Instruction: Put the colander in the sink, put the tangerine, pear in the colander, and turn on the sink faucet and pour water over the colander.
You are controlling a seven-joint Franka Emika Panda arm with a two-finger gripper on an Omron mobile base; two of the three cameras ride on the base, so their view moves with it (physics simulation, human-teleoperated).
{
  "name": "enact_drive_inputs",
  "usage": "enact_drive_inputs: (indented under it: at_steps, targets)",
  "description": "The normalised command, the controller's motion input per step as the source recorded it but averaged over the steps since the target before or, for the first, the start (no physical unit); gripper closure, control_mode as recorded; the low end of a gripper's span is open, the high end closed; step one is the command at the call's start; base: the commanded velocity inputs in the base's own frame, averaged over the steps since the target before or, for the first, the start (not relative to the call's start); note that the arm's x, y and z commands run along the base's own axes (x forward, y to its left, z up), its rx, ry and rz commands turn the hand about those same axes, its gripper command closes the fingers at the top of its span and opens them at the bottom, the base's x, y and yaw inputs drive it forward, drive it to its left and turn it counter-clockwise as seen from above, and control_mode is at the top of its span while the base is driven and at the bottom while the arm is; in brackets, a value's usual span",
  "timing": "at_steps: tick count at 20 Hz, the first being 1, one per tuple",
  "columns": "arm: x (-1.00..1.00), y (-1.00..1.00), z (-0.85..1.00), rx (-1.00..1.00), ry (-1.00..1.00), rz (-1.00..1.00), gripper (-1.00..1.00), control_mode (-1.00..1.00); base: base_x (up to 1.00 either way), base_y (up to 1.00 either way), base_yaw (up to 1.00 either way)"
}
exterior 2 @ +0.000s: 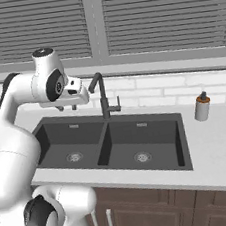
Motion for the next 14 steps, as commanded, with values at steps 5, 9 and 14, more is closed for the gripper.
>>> enact_drive_inputs:
  at_steps: [5, 9, 14]
  targets:
    - [-0.16, 0.37, 0.00, -0.02, -0.13, -0.02, -1.00, -1.00, 0.00, 0.00, 0.00]
    - [-0.17, 1.00, -0.24, -0.01, -0.08, -0.15, -1.00, -1.00, 0.00, 0.00, 0.00]
    - [-0.49, 0.77, -0.43, 0.04, 0.00, -0.20, -1.00, -1.00, 0.00, 0.00, 0.00]
